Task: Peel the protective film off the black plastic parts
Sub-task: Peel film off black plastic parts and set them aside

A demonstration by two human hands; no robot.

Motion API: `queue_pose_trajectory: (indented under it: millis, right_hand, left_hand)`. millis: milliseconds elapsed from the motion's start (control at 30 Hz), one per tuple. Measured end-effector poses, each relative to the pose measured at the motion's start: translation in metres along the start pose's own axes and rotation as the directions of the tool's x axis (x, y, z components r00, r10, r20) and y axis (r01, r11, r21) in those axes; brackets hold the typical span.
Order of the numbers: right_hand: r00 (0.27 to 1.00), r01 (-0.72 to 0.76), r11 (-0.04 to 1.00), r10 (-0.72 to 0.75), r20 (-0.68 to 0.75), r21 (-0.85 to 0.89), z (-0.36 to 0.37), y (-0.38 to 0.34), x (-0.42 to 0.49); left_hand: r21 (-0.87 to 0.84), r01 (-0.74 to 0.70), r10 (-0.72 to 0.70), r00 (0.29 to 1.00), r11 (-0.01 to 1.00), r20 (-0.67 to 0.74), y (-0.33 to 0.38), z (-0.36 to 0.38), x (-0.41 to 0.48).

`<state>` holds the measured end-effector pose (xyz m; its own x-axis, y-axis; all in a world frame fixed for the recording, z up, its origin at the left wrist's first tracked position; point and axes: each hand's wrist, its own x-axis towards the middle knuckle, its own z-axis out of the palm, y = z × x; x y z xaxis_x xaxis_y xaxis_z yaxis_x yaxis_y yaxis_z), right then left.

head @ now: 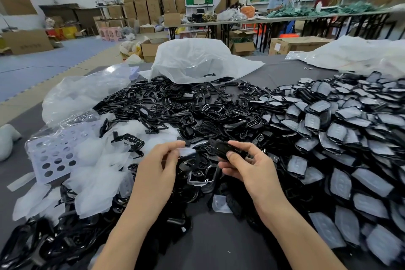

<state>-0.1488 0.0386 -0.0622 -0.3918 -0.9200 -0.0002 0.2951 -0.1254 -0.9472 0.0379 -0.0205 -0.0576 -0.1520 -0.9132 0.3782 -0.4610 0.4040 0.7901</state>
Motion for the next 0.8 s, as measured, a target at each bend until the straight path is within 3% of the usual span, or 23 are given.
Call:
queue_pose_trajectory:
  millis: [200,400,533,667,800]
  right_hand:
    - [1.000,0.003,1.000,-0.004,0.018,0.021,0.001,0.000,0.000]
    - [1.000,0.002,0.999,-0.002,0.017,0.041,0.001,0.001,0.001]
    - [1.000,0.019,0.998,-0.020,0.011,0.055,0.000,0.000,0.001]
    - [0.999,0.033,0.996,-0.030,-0.034,0.088,-0.001,0.000,0.002]
    - [1.000,0.008,0.997,-0.008,0.004,0.073,0.002,0.000,-0.001]
  left_hand:
    - [0.118,-0.068,0.074,0.996,0.991,-0.049,0.000,0.001,-0.004]
    - [-0.161,-0.041,0.045,0.999,0.986,0.018,0.018,0.008,-0.012]
    - [-0.138,-0.081,0.101,0.984,0.987,0.145,0.029,0.013,-0.017]
    - [-0.234,-0.067,0.096,0.989,0.970,0.116,0.032,0.016,-0.018]
    - [-0.306,-0.037,0.101,0.976,0.951,0.194,0.034,0.018,-0.020]
